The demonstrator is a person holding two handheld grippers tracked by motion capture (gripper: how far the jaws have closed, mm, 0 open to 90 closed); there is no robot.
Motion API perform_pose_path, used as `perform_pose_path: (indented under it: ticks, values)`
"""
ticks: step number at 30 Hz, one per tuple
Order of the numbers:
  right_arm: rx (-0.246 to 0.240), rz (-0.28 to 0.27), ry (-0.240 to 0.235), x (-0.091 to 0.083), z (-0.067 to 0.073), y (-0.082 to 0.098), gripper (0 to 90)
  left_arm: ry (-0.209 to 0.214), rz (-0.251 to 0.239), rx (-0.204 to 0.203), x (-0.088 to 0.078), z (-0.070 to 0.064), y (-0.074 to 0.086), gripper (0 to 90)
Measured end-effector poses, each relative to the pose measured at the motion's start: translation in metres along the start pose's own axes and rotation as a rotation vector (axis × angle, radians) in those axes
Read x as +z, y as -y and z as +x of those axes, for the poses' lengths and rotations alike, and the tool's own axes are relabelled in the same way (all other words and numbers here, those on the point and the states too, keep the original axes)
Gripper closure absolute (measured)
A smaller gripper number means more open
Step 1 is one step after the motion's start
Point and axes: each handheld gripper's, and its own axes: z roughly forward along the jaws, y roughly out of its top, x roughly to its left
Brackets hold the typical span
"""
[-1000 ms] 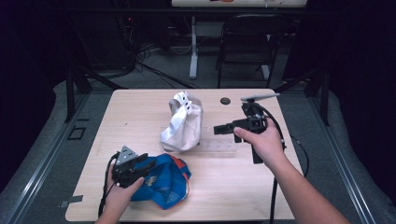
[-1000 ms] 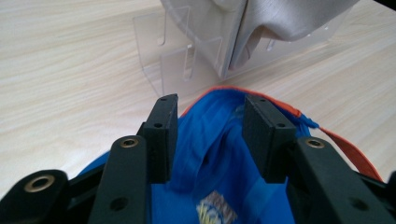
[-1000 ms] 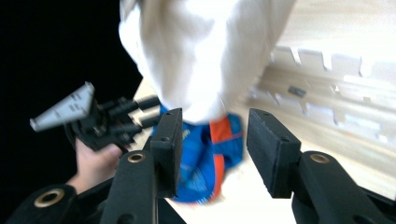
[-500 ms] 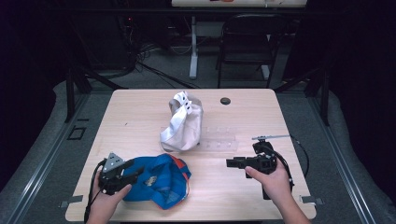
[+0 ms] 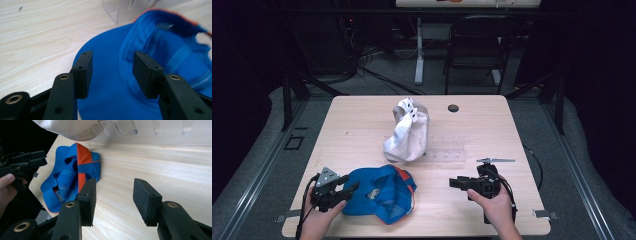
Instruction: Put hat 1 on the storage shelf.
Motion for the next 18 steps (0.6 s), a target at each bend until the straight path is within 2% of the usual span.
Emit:
perform_pose_path:
  ticks: [2, 4, 5, 6, 7, 8, 9, 13, 16, 17, 18]
  values:
    - [0.012, 0.000, -0.009, 0.005, 0.000, 0.004, 54.1, -0.011, 0.005, 0.016, 0.000, 0.001, 0.002, 51.4]
    - [0.011, 0.024, -0.015, 0.010, -0.001, 0.008, 54.1, -0.024, 0.002, 0.016, 0.000, 0.003, 0.003, 51.4]
    - [-0.008, 0.055, 0.009, 0.012, -0.001, 0.010, 54.1, -0.025, -0.009, 0.008, 0.000, 0.003, 0.004, 51.3]
    - [0.007, 0.043, -0.015, 0.016, 0.000, 0.012, 54.1, -0.027, -0.007, 0.006, 0.000, 0.003, 0.005, 51.1]
    - [0.009, 0.055, -0.022, 0.019, 0.001, 0.013, 54.1, -0.028, -0.012, 0.001, -0.001, 0.004, 0.006, 51.1]
    - [-0.015, 0.092, -0.007, 0.021, 0.001, 0.013, 54.1, -0.031, -0.005, 0.002, -0.002, 0.004, 0.007, 51.1]
    - [0.010, 0.076, -0.048, 0.026, 0.003, 0.014, 54.1, -0.033, -0.010, 0.000, -0.002, 0.004, 0.008, 51.2]
    - [0.020, 0.109, -0.094, 0.040, 0.009, 0.012, 54.2, -0.045, -0.015, 0.003, -0.006, 0.006, 0.011, 51.2]
    - [0.028, 0.140, -0.137, 0.053, 0.013, 0.010, 54.2, -0.057, -0.018, -0.011, -0.012, 0.008, 0.015, 51.2]
    - [0.021, 0.176, -0.144, 0.057, 0.014, 0.009, 54.2, -0.058, -0.011, -0.015, -0.014, 0.009, 0.016, 51.2]
    - [0.032, 0.176, -0.151, 0.061, 0.016, 0.009, 54.2, -0.062, -0.020, -0.016, -0.015, 0.009, 0.017, 51.2]
